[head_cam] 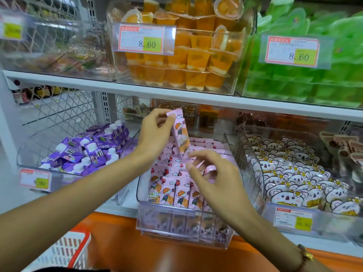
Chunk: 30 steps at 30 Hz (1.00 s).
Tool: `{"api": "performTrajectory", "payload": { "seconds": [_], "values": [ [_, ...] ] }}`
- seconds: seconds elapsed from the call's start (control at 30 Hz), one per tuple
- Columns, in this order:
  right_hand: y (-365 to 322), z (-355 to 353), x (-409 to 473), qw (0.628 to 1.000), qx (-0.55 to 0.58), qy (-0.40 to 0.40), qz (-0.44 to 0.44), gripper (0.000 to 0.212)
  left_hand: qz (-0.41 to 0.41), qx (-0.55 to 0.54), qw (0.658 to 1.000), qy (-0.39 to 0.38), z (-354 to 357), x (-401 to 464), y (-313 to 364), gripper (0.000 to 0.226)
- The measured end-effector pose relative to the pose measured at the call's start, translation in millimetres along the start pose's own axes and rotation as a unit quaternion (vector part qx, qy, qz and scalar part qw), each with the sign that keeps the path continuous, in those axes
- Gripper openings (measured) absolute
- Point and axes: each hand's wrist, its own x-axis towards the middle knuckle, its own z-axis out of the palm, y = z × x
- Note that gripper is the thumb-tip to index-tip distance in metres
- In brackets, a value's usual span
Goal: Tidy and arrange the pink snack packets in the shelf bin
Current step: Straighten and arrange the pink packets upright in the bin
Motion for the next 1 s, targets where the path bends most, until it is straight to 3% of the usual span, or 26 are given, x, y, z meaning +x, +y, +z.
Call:
{"api": "performTrajectory", "payload": {
  "seconds": [0.07,0.13,0.23,0.3,0.47,0.6,1.0],
  "values": [
    [-5.2,1.6,3.7,0.999,0.021,0.027,0.017,0.027,0.001,-0.053,0.999,-0.005,-9.0,-27.7,6.7,0.009],
    [-10.3,4.4,7.2,0.999,0.042,-0.003,0.026,0.035,-0.008,-0.081,0.997,-0.017,-15.7,-48.2,10.1,0.012],
    [-14.2,11.8,10.1,0.994,0.067,-0.063,0.057,0.035,-0.018,-0.082,0.996,-0.038,-21.3,-62.4,8.9,0.015],
    [-14.5,14.8,12.5,0.987,0.112,-0.058,0.097,0.033,-0.016,-0.079,0.996,-0.045,-23.6,-64.5,6.3,0.018],
    [-8.1,14.8,19.4,0.927,0.285,-0.028,0.241,0.026,0.014,0.023,0.99,-0.135,-27.9,-66.8,-5.6,0.032],
    [-7.1,15.6,18.7,0.914,0.327,-0.014,0.241,0.027,0.007,0.049,0.983,-0.179,-27.1,-70.9,-14.7,0.04],
    [-1.9,13.2,24.2,0.918,0.339,0.022,0.204,0.029,0.082,0.096,0.984,-0.124,-21.6,-76.0,-12.6,0.041]
  ]
}}
